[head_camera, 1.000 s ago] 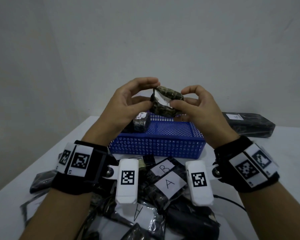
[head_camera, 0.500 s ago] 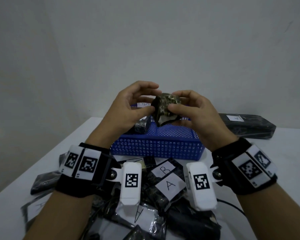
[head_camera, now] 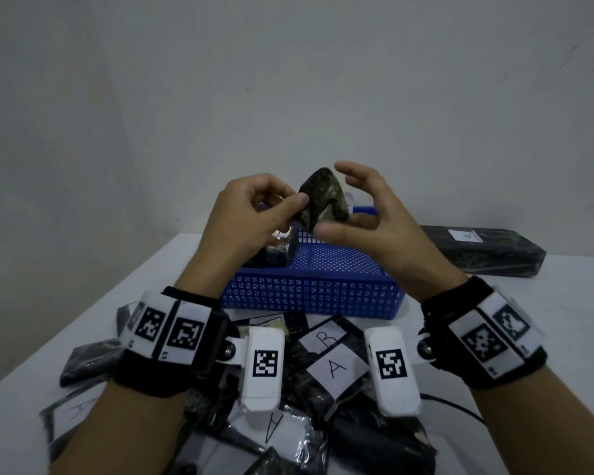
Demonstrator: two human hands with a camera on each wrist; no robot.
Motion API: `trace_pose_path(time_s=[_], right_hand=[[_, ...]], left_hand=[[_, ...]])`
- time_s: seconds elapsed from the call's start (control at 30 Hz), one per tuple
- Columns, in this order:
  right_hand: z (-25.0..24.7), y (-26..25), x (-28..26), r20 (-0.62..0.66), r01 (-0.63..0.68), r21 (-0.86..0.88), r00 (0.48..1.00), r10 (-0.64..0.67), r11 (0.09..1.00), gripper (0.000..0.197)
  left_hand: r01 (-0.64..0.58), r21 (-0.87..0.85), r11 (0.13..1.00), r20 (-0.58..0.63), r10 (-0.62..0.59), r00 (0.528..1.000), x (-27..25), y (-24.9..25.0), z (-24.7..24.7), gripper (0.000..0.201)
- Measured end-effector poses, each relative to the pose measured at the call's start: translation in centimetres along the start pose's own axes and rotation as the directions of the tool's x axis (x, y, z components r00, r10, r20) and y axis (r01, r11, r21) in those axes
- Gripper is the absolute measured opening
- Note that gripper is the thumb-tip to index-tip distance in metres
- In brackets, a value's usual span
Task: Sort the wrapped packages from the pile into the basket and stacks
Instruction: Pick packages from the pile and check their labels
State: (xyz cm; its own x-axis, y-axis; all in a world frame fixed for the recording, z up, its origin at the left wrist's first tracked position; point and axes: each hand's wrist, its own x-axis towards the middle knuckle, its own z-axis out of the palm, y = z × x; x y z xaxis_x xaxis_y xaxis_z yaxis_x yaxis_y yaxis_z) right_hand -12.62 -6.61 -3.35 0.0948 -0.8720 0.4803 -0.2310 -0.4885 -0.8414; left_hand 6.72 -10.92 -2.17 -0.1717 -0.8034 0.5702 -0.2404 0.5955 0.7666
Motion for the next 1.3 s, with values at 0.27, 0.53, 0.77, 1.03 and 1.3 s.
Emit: trace_pose_path(time_s=[0.27,0.53,0.77,1.03,1.3], right_hand=[[0.7,0.5,-0.1,-0.078,0.164,-0.204,0.98,-0.183,0.965,0.048],[1.6,1.2,-0.2,-0.139,0.158,-0.299,0.968,-0.207,0.941,0.034],[2.1,1.1,-0.4,-0.05,0.128,-0.263,0.988,-0.146,0.956,0.08],[2.2,0.3,-0.5,-0.133,0.095,-0.262,0.982,-0.133,0.96,0.055],[0.1,-1.8,5.8,-0.003,-0.013,-0.59,1.0,0.014,0.808,0.052]], left_hand=[[-0.029,0.046,0.999,0.046,0.027,0.999,0.1,0.1,0.0,0.025],[-0.027,0.047,0.999,0.021,0.026,0.999,0.1,0.1,-0.2,0.027],[0.056,-0.012,0.998,-0.021,-0.056,0.998,0.4,-0.8,-0.9,0.031],[0.12,-0.131,0.984,0.057,-0.114,0.992,0.2,-0.4,-1.5,0.045],[0.281,-0.325,0.903,-0.062,-0.316,0.947,4.7,-2.9,-3.2,0.045]])
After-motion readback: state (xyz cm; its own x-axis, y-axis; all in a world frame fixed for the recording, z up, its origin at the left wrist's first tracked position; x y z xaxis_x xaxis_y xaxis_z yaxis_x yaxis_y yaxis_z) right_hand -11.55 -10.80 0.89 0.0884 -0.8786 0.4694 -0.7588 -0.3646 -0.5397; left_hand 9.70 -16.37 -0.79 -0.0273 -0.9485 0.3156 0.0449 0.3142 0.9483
